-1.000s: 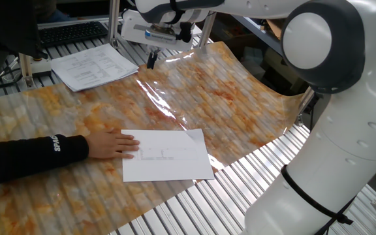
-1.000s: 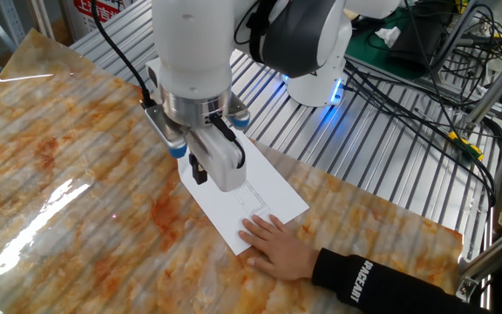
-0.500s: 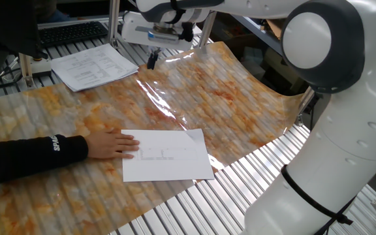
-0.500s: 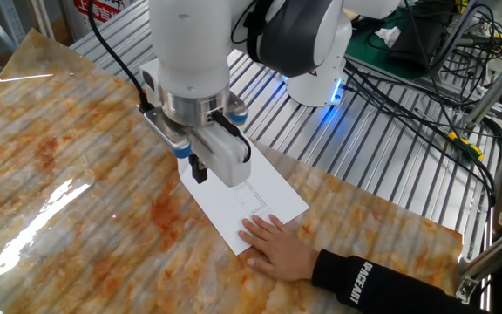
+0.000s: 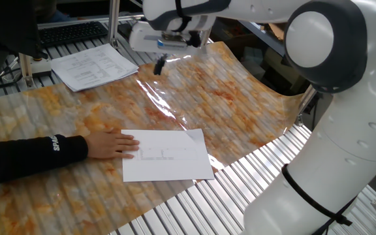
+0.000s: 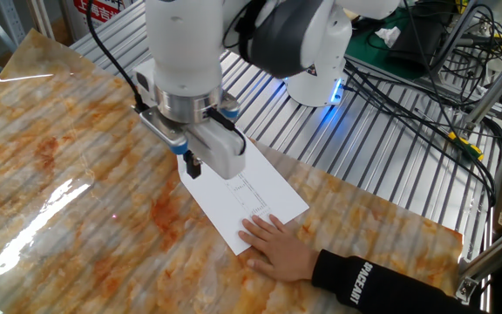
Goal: Flip over and spread out the paper that is laid flat on the table
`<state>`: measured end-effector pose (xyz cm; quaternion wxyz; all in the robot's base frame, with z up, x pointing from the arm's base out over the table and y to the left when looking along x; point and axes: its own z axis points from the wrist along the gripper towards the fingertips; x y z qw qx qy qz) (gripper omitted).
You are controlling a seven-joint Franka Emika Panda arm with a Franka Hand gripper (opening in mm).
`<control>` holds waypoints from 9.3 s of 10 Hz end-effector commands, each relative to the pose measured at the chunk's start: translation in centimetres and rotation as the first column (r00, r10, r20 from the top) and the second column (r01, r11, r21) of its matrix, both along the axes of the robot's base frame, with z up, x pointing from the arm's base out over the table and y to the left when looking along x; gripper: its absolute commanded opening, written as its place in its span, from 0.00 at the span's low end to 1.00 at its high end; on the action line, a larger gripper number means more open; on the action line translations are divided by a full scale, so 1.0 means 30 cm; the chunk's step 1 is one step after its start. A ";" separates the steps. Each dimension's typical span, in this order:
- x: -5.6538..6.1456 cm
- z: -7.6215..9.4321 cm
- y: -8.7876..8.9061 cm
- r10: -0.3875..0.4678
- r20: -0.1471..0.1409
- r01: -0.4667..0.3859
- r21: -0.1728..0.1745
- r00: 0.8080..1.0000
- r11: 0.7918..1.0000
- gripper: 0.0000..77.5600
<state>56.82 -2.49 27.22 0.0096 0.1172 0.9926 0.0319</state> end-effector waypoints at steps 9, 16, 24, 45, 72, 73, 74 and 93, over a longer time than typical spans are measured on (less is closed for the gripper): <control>-0.006 -0.092 -0.060 0.077 0.016 -0.076 -0.015 0.997 0.997 0.00; -0.006 -0.092 -0.060 0.063 -0.022 -0.064 -0.046 0.998 0.997 0.00; -0.112 -0.160 -0.104 0.147 -0.014 -0.147 -0.040 0.989 0.988 0.00; -0.268 -0.329 -0.331 0.267 0.038 -0.265 -0.051 0.963 0.963 0.00; -0.166 -0.268 -0.153 -0.077 -0.040 0.075 -0.044 0.996 0.996 0.00; -0.166 -0.268 -0.153 -0.074 -0.040 0.072 -0.045 0.996 0.996 0.00; -0.166 -0.268 -0.153 -0.067 -0.040 0.065 -0.049 0.997 0.997 0.00; -0.164 -0.244 -0.031 0.141 -0.016 -0.141 -0.035 0.990 0.989 0.00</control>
